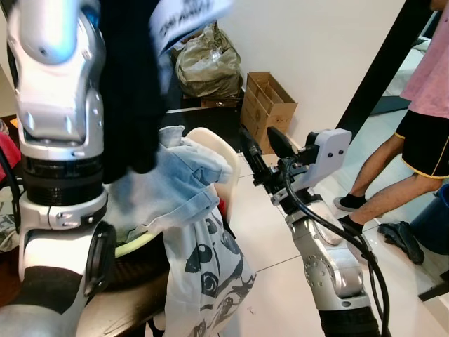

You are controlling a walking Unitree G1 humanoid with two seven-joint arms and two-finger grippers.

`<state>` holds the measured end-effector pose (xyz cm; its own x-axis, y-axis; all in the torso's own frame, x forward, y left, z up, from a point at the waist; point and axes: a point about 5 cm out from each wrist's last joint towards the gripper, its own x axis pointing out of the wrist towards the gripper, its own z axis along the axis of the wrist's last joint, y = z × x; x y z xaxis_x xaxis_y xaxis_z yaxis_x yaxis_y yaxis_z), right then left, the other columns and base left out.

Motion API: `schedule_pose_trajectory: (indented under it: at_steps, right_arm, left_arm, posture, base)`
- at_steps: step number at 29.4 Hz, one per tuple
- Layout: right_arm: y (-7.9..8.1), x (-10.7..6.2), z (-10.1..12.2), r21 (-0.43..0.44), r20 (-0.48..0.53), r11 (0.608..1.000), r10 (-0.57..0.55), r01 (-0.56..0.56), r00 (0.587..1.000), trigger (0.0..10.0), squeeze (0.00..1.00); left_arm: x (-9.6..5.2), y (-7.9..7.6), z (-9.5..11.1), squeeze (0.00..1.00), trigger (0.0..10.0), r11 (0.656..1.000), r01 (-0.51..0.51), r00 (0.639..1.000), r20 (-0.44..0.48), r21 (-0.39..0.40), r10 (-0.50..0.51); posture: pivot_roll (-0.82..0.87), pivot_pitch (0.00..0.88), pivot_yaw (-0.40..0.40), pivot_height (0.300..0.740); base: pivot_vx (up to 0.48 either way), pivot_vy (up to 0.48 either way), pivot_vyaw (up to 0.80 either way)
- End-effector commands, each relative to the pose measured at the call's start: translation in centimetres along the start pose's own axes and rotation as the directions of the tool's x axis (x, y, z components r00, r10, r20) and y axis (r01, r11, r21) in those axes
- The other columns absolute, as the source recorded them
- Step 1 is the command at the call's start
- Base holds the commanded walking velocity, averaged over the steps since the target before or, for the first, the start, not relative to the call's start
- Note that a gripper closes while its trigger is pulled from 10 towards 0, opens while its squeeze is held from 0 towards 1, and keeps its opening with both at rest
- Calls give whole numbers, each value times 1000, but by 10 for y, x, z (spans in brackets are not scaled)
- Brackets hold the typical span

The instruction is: Hang hanger

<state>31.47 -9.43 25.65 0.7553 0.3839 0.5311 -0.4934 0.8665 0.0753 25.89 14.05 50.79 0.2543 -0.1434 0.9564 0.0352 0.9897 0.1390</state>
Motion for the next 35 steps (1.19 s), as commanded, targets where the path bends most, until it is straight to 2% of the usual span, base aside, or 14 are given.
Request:
schedule_pose_trajectory:
  at_steps: [1,6,7,9,10,11,13,14,17,21,22,23,34,35]
  right_arm:
    - [-3,-4,-3,0,-7,1000,-14,14,1000,10000,0]
    - [1,-6,-8,10,-24,1000,-3,3,1000,10000,0]
    - [1,-6,-10,13,-29,1000,-4,4,1000,10000,0]
    - [2,-8,-13,20,-42,1000,-4,4,999,10000,0]
    - [2,-8,-13,20,-42,1000,-4,4,999,10000,0]
    - [3,-9,-15,24,-51,1000,1,0,999,10000,0]
    - [3,-9,-15,24,-51,1000,1,0,999,10000,0]
    - [3,-10,-16,28,-58,1000,7,-5,998,10000,0]
    - [5,-10,-18,32,-68,999,16,-14,998,10000,0]
    - [6,-10,-19,38,-73,999,23,-20,997,10000,0]
    - [7,-9,-20,42,-76,999,27,-24,997,10000,0]
    - [9,-9,-21,44,-79,999,31,-28,996,10000,0]
    - [9,-12,-22,46,-87,999,32,-29,996,10000,0]
    - [9,-13,-23,45,-89,999,31,-27,996,10000,0]
  left_arm:
    - [2,7,11,0,10000,997,-8,999,39,-73,11]
    - [-14,37,-9,0,10000,992,-129,981,-149,-13,125]
    - [-37,45,-37,0,10000,987,-134,928,-338,86,155]
    - [-112,46,-92,0,10000,980,45,683,-721,196,113]
    - [-112,46,-92,0,10000,980,45,683,-721,196,113]
    - [-163,35,-105,0,10000,977,177,531,-847,116,4]
    - [-163,35,-105,0,10000,977,177,531,-847,116,4]
    - [-201,22,-105,0,10000,968,251,416,-904,13,-96]
    - [-246,4,-91,0,10000,931,341,286,-928,-133,-238]
    - [-259,1,-82,0,10000,926,352,253,-939,-133,-232]
    - [-262,1,-78,239,10000,926,363,262,-943,-102,-206]
    - [-263,2,-75,1000,10000,924,376,279,-944,-63,-177]
    - [-248,13,-47,1000,10000,864,495,367,-924,95,-109]
    - [-240,21,-36,1000,10000,832,526,427,-901,178,-77]
  posture:
    - [-6,86,2,740]
    - [9,100,1,740]
    - [16,108,0,740]
    - [21,114,-4,740]
    - [21,114,-4,740]
    - [31,127,-9,740]
    - [31,127,-9,740]
    - [36,131,-14,740]
    - [39,137,-18,740]
    - [47,144,-24,740]
    - [48,145,-24,740]
    - [49,146,-23,740]
    - [57,156,-17,740]
    - [67,158,-20,740]
  base:
    - [0,0,0]
    - [0,0,0]
    - [0,0,0]
    - [0,0,0]
    - [0,0,0]
    - [0,0,0]
    - [0,0,0]
    - [0,0,0]
    - [0,0,0]
    - [0,0,0]
    - [0,0,0]
    - [0,0,0]
    - [0,0,0]
    - [0,0,0]
